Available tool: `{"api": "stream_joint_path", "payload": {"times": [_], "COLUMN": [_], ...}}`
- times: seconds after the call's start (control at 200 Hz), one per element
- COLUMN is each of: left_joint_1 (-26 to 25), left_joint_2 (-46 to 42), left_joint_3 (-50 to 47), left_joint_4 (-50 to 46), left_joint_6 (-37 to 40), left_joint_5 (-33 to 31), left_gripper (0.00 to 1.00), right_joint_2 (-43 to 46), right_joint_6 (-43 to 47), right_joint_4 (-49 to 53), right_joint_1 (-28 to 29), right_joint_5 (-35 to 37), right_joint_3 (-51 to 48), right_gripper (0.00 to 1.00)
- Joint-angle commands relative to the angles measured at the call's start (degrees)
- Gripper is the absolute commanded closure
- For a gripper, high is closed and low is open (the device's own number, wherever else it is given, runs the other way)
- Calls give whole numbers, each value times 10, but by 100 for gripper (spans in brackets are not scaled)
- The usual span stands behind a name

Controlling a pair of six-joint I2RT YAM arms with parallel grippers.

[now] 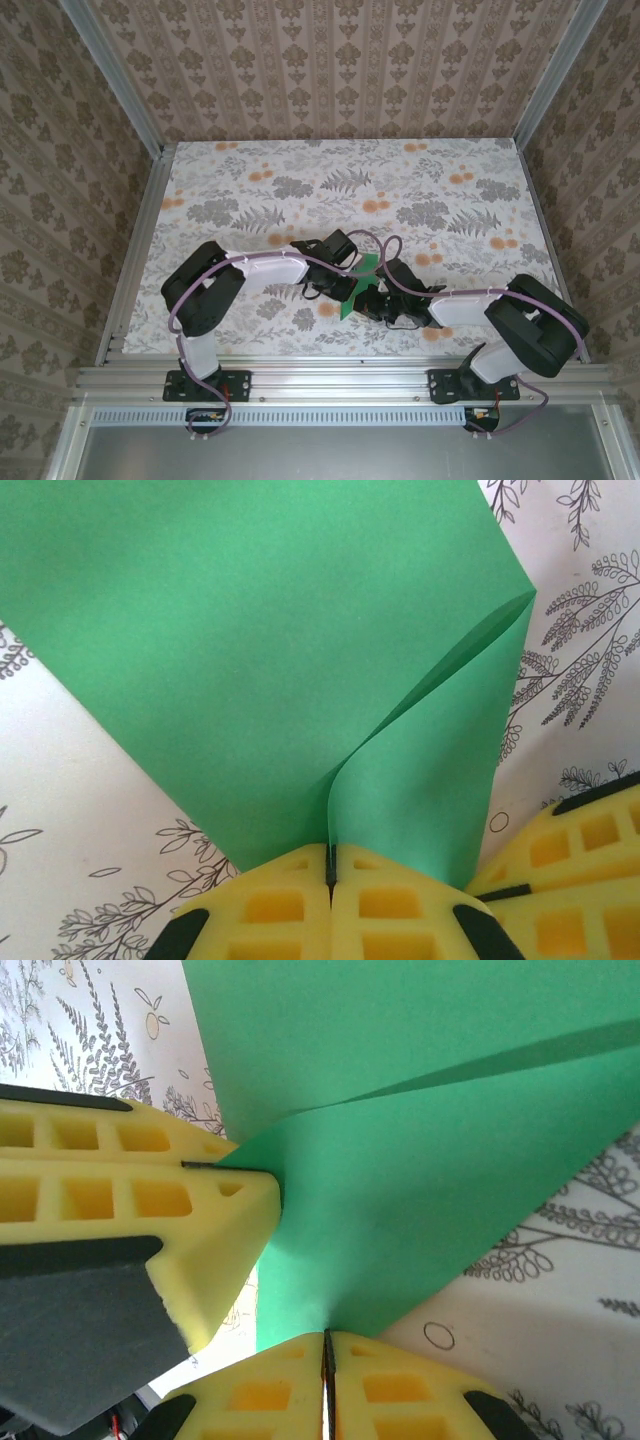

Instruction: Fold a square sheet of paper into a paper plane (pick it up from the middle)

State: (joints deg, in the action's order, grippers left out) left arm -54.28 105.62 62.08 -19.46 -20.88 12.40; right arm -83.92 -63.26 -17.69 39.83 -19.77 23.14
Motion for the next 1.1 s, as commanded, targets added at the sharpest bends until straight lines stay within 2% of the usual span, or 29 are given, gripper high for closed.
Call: {"api": "stream_joint_path", "payload": {"times": [0.0,0.215,0.39,0.675,0.795,1.095], "left_joint_1": [6,7,8,11,10,12], "left_joint_2": [23,19,19,24,24,21], "left_joint_3": [-27,-29,-29,-27,-28,-32], "left_joint_4": [-24,-25,-25,-21,-22,-22], "left_joint_6": [-7,-8,-8,-9,-9,-11], "left_joint_5": [-21,-25,-25,-16,-17,-18], "left_gripper": [100,100,100,100,100,100], "right_joint_2": [-17,8,37,-26,-47,26], "right_joint_6": [-5,2,-16,-31,-29,-30], "right_joint_4": [-15,29,1,-43,-19,13], "right_joint_1": [5,8,19,37,36,45], "right_joint_5": [10,25,26,33,37,52], "right_joint_3": [8,6,0,10,13,18], "right_gripper": [89,90,90,90,90,90]}}
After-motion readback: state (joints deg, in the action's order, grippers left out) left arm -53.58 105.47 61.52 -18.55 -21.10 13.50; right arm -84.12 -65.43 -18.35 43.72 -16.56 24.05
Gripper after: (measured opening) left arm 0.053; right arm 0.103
